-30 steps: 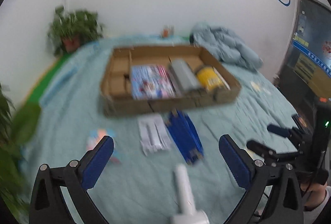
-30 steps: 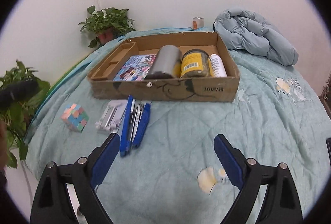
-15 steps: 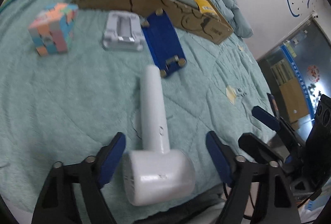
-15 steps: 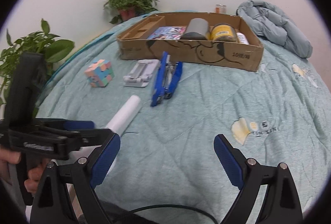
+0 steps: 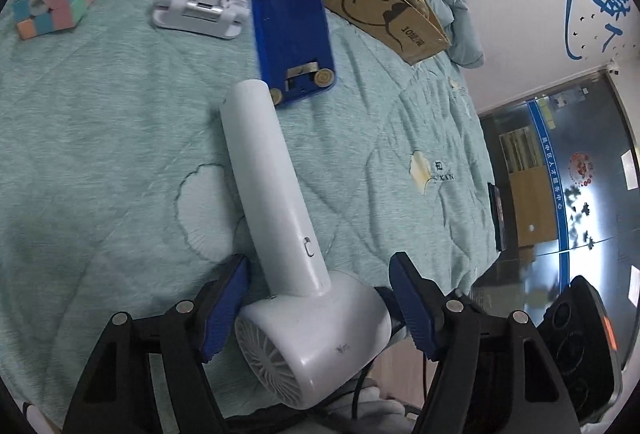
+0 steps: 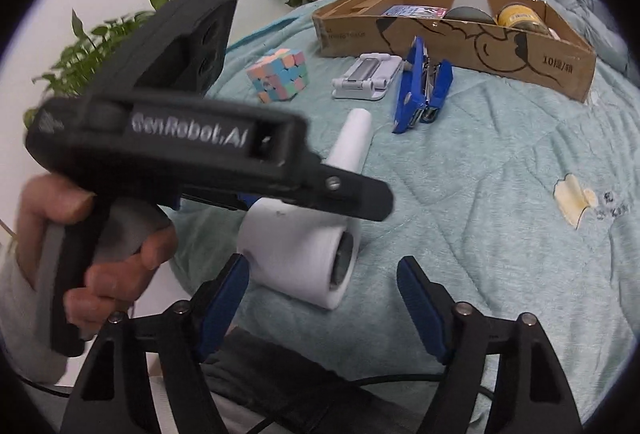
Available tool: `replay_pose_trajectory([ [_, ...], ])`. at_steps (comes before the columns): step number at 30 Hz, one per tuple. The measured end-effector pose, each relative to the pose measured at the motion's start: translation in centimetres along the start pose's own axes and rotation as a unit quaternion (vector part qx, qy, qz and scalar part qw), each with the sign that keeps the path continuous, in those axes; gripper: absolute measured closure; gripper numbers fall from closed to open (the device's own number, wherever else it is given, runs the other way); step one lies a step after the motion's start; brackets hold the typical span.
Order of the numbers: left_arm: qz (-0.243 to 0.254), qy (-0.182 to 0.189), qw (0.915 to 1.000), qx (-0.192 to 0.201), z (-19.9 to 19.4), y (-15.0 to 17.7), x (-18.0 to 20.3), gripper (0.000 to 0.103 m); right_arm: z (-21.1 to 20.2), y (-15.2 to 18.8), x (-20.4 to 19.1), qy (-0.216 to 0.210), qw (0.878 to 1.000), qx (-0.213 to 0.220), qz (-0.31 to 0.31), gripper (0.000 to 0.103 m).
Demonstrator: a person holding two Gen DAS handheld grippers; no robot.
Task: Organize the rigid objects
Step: 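Lift the hair dryer with the left tool and carry it over the box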
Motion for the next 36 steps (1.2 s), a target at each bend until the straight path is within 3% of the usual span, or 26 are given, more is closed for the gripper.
replay_pose_trajectory([
  [6,0.003,0.020,0.9998,-0.002,0.9,-1.8,0.5,0.037,0.6,-0.6,-0.4,0.011,1.000,0.005,0.000,0.044],
  [9,0.014,0.007,0.9999,0.002,1.1,-2.6,0.2,0.046,1.2,-0.8,-0.6,0.017,1.000,0.000,-0.001,0.044],
  [13,0.013,0.018,0.9997,-0.005,1.2,-3.2,-0.3,0.050,1.6,-1.3,-0.4,0.024,1.000,0.000,0.014,0.044],
  [17,0.010,0.023,0.9997,-0.003,1.3,-3.3,-0.6,0.054,2.1,-0.8,-1.0,0.066,0.998,-0.001,0.004,0.043],
  [19,0.004,0.027,0.9996,-0.006,1.4,-3.4,-0.7,0.060,2.3,-0.5,-1.0,0.082,0.996,0.013,0.011,0.043],
  [20,-0.002,0.025,0.9997,-0.008,1.4,-3.3,-1.2,0.069,2.3,-0.5,-1.0,0.088,0.996,0.020,0.015,0.043],
  [24,-0.013,0.035,0.9992,-0.010,1.4,-3.3,-1.7,0.070,2.5,-0.6,-0.6,0.098,0.994,0.045,0.028,0.043],
  [29,-0.012,0.045,0.9988,0.012,0.2,-3.2,-1.4,0.070,1.9,-0.9,-0.9,0.104,0.993,0.058,0.021,0.043],
  [36,0.021,0.030,0.9964,0.076,-4.7,-4.6,0.0,0.071,-0.5,-2.9,-2.8,0.107,0.986,0.127,-0.021,0.044],
])
Point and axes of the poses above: each gripper's, at about its wrist camera, not at the fingertips, and z roughly the way its jaws point, x to its right, y to its underside, the point moved 7 cm from there along z, roughly the way its jaws point, and after that the axes turned 11 degrees about -y, right-handed, at the moved point
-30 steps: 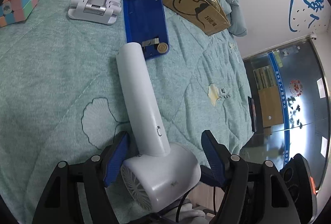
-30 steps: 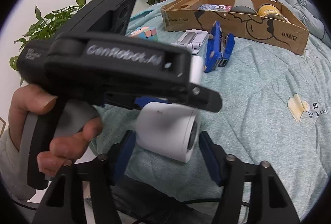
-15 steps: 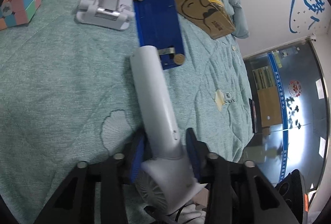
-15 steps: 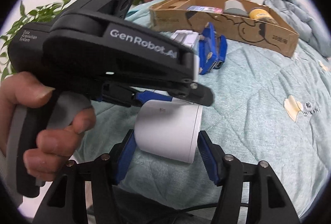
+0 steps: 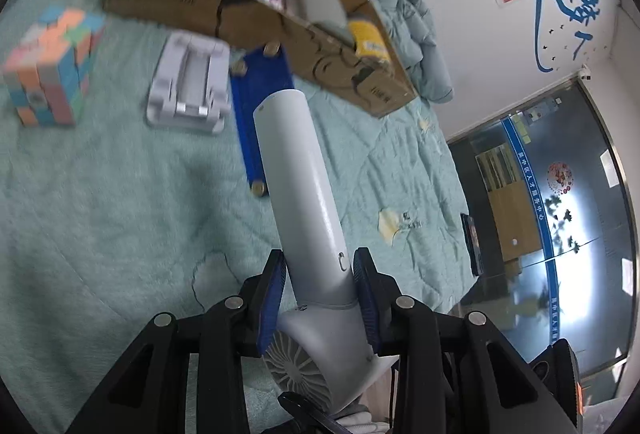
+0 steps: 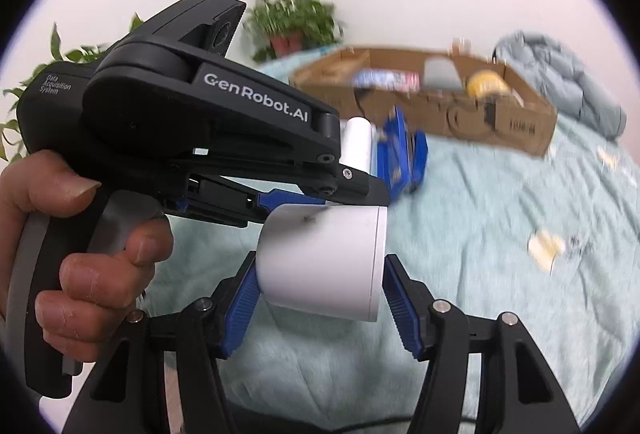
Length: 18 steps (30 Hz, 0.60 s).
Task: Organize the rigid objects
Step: 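Lift the hair dryer with the left tool and carry it over the box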
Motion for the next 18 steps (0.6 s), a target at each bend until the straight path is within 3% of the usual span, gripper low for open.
replay_pose_trajectory([
  [11,0.085,-0.008,0.9925,0.087,-6.1,-7.9,3.2,0.071,0.2,-7.7,0.1,0.013,0.996,0.083,-0.029,0.044],
  [18,0.110,-0.006,0.9876,0.112,-7.6,-13.8,3.7,0.071,2.3,-12.4,1.4,0.015,0.995,0.089,-0.039,0.044],
])
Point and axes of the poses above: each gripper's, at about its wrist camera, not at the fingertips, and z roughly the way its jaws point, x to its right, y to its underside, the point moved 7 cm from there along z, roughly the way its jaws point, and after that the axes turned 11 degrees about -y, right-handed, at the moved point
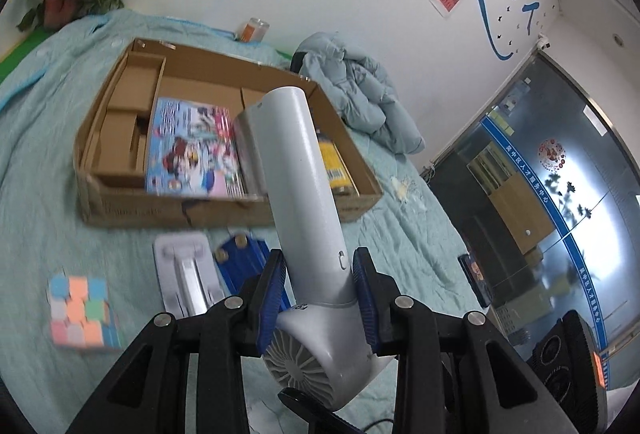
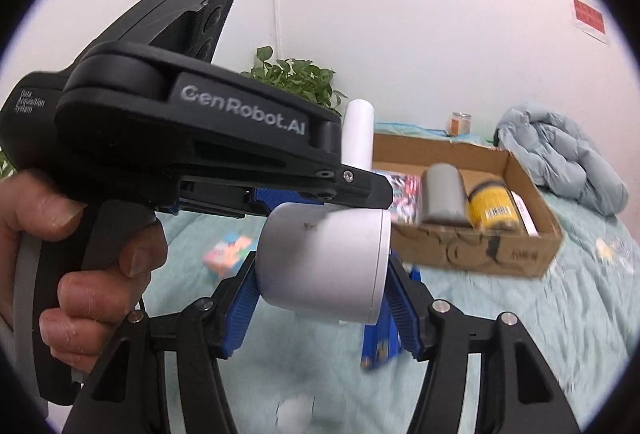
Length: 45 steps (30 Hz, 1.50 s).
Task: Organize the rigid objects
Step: 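Lift the hair dryer with the left tool and carry it over the box, then lower the hair dryer into the box onto the game box and release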
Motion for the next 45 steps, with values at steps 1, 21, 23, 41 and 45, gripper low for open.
replay_pose_trajectory([
  [1,0.002,-0.001,1.0000,0.003,0.1,-0.9,-0.3,0.071,0.5,-0.5,0.4,-0.004,1.000,0.000,0.002,0.044],
  [21,-0.022,-0.004,0.9992,-0.034,12.4,-13.5,-10.6,0.071,15.7,-6.4,8.0,-0.033,0.992,-0.085,0.086,0.044],
  [23,-0.027,0.000,0.9984,-0.049,14.2,-13.8,-11.6,0.071,17.0,-6.0,8.6,-0.030,0.989,-0.100,0.100,0.044],
  [41,-0.039,-0.018,0.9938,-0.102,18.3,-11.1,-13.9,0.069,19.9,-3.1,10.0,-0.092,0.960,-0.186,0.189,0.041],
  [45,-0.046,-0.044,0.9935,-0.094,16.8,-10.8,-14.1,0.067,20.4,-3.1,9.8,-0.115,0.955,-0.200,0.189,0.037],
])
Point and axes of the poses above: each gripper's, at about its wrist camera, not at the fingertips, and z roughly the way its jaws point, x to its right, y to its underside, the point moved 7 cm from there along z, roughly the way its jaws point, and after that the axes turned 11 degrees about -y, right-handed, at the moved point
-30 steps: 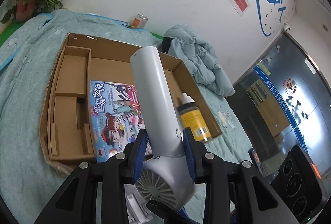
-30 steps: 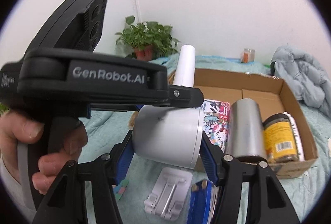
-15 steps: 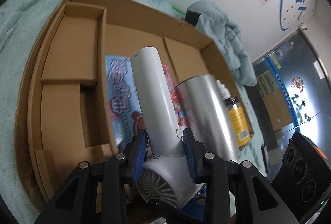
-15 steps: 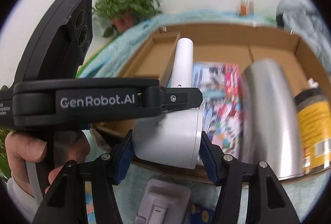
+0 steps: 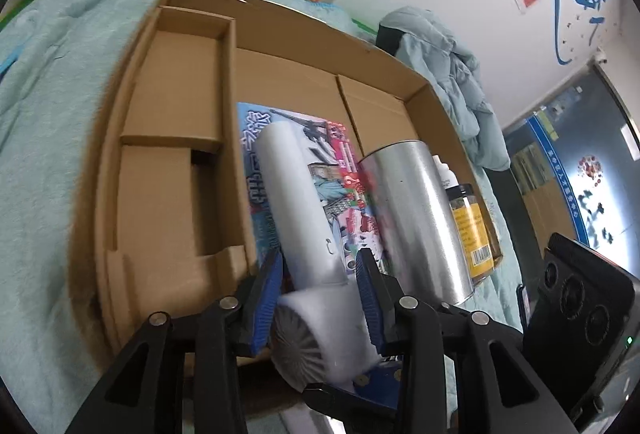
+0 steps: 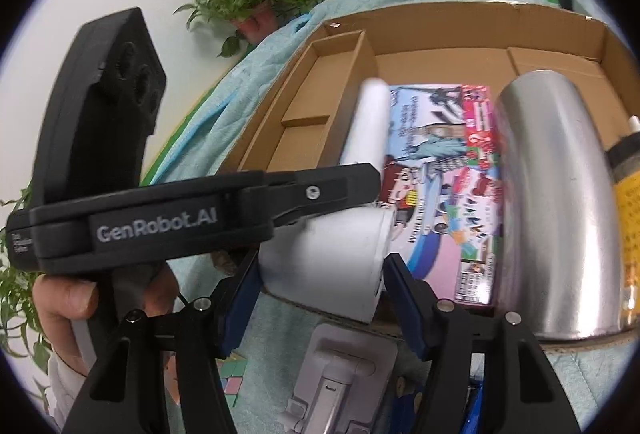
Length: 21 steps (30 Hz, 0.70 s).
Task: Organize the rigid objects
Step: 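Lower the hair dryer into the box onto the game box and release, then move the right tool to the blue stapler and grasp it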
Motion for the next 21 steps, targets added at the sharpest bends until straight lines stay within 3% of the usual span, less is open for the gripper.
replay_pose_trajectory([
  [4,0.008,-0.022,0.9996,0.018,-2.0,0.7,-0.1,0.065,-0.6,0.4,-0.5,-0.027,1.000,0.002,0.002,0.022],
  [6,0.013,-0.044,0.9982,0.039,-3.5,1.3,-0.2,0.065,-2.1,0.8,-1.1,-0.011,0.999,0.025,-0.016,0.022],
  [8,0.008,-0.095,0.9922,0.079,-5.7,2.1,-0.2,0.063,-4.0,1.8,-2.0,0.004,0.998,0.049,-0.035,0.022],
  [10,0.017,-0.150,0.9782,0.143,-8.9,3.4,0.6,0.039,-6.4,3.3,-2.8,0.040,0.994,0.081,-0.068,0.019],
  [11,0.024,-0.168,0.9679,0.185,-10.9,4.5,1.2,0.009,-7.4,4.1,-2.9,0.067,0.990,0.096,-0.085,0.018],
  [12,0.025,-0.180,0.9585,0.220,-12.4,5.8,1.5,0.000,-8.7,5.3,-3.0,0.105,0.982,0.113,-0.105,0.016],
  [14,0.029,-0.203,0.9426,0.264,-14.4,8.5,2.5,0.000,-10.0,7.4,-2.9,0.141,0.974,0.126,-0.123,0.011],
  [18,0.019,-0.226,0.9413,0.250,-14.2,13.4,3.6,0.000,-10.5,11.3,-1.7,0.159,0.976,0.100,-0.107,0.008],
  [21,0.026,-0.237,0.9399,0.244,-13.7,16.3,4.8,0.000,-10.3,13.0,-1.1,0.143,0.983,0.082,-0.085,0.008],
])
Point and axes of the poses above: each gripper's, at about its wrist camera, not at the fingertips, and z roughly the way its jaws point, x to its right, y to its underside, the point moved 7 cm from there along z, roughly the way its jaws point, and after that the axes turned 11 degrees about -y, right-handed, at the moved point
